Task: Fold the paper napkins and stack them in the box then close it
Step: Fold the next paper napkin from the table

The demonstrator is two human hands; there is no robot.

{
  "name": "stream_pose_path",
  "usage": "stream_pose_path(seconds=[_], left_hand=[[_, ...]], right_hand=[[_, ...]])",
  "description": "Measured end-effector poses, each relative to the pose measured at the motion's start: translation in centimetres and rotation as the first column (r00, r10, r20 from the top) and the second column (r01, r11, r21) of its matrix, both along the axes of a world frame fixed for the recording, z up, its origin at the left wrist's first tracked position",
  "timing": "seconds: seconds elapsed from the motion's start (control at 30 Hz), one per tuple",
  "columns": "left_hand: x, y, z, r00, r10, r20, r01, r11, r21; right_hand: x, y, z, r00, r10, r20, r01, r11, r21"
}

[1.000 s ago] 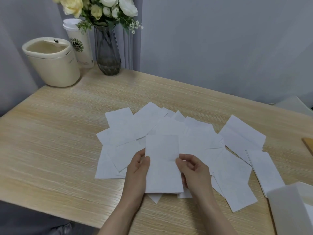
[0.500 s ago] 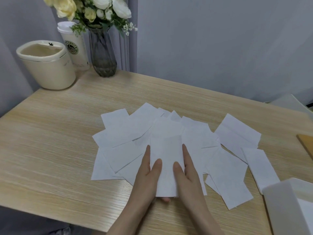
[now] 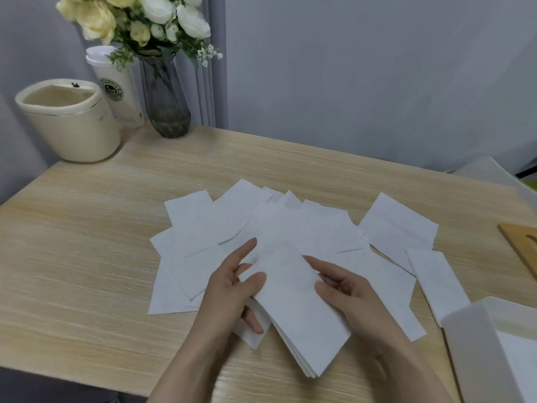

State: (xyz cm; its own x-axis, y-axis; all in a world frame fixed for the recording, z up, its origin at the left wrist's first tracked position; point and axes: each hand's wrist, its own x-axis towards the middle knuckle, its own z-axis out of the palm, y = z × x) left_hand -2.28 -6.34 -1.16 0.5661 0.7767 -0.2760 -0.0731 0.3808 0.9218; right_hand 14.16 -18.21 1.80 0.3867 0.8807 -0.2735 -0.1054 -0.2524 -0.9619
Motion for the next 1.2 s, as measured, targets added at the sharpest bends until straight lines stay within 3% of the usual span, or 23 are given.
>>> stream_pose_path(seconds=[0.13,0.3,0.47,0.7,0.9,1.2], left_hand=[[0.8,-0.7,0.7,0.976,0.204,0.077,-0.205,0.979,0.006],[1.9,-2.6,1.7,0.95,0.296,0.095,-0.304,0.949,0.084],[2.6,-3.8,2.4,0.976,0.209,0.066,-0.214,0.973,0.086],[3.6,-4.9,3.2,0.998,0.061,0.029,-0.065,0.982,0.18],[5.9,-7.1,4.3,0.996,-0.064,0.062,0.05,0.977,0.209],[10.6,-11.2,4.5,0.983,-0.182,-0.002,0.178,0.956,0.234]], right_hand=[[0.2,-1.0,-0.5,0.97,-0.224,-0.091,0.229,0.972,0.053],[-1.5,-2.1,-0.9,0.94,-0.34,-0.03,0.338,0.917,0.21],[-1.1,-3.3,0.3,0.894,-0.417,0.165,0.377,0.898,0.226],[0.5,-5.6,2.2,0.876,-0.446,0.184,0.404,0.887,0.226],[1.7,-8.3,3.4,0.709,-0.612,0.351,0.549,0.791,0.271],[5.0,-13.7,4.1,0.532,-0.694,0.486,0.655,0.7,0.283]])
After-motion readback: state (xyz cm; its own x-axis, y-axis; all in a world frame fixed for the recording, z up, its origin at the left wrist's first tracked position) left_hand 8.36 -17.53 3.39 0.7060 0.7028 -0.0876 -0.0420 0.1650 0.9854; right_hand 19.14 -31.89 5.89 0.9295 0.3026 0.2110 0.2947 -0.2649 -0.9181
